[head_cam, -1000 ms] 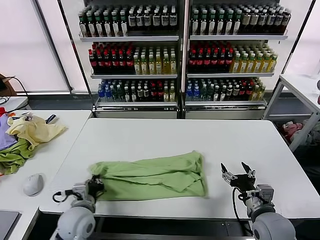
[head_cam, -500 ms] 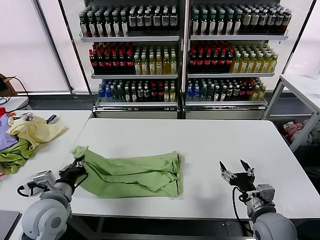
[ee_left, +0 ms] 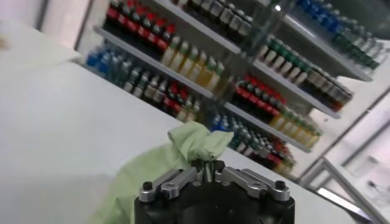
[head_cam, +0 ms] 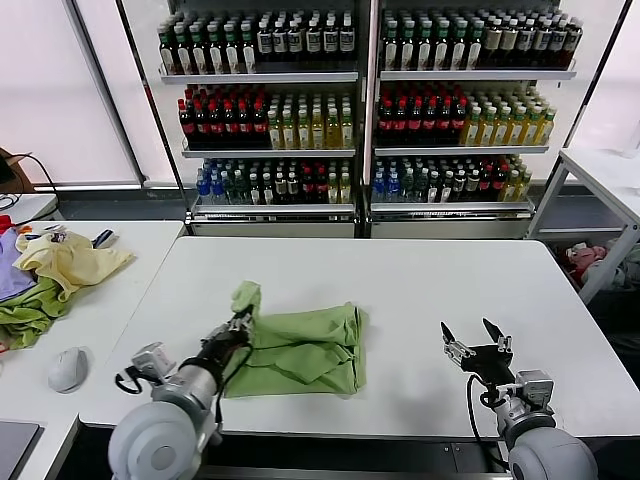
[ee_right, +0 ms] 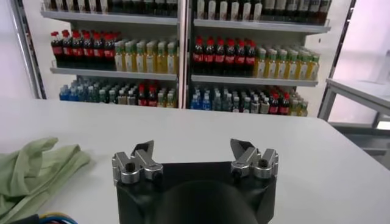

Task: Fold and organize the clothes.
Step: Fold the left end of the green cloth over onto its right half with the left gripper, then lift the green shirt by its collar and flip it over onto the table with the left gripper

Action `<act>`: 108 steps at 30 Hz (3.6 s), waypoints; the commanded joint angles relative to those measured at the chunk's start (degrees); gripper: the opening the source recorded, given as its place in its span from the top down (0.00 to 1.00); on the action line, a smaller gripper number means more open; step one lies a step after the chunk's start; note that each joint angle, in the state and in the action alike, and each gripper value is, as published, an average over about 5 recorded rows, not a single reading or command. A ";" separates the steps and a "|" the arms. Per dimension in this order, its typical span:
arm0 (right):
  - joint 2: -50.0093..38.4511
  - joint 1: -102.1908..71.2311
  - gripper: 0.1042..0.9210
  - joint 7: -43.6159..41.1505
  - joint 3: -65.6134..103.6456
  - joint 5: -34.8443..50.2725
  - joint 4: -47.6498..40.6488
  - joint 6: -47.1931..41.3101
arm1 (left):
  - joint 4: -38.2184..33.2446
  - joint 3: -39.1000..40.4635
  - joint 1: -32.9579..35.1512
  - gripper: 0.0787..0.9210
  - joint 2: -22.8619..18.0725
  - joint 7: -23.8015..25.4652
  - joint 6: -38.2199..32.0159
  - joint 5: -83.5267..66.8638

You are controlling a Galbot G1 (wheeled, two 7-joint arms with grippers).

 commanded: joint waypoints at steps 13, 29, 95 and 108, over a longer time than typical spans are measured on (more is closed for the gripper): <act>-0.54 0.40 0.12 -0.06 -0.45 0.09 -0.32 0.30 | 15.22 17.02 -10.39 0.93 -8.94 0.36 -0.95 5.74; -0.44 2.70 0.12 0.06 -1.96 -0.11 -1.94 0.17 | 12.43 16.21 -8.34 0.52 -8.60 9.92 -5.64 6.09; -0.88 5.76 0.12 0.24 -2.12 0.69 -1.95 -0.44 | 10.90 -18.16 -0.70 0.95 8.77 7.00 -0.12 -6.07; -1.47 6.03 0.12 0.19 -1.63 2.33 -0.89 -0.24 | 2.51 -34.31 -2.32 0.95 21.19 5.13 2.06 -13.92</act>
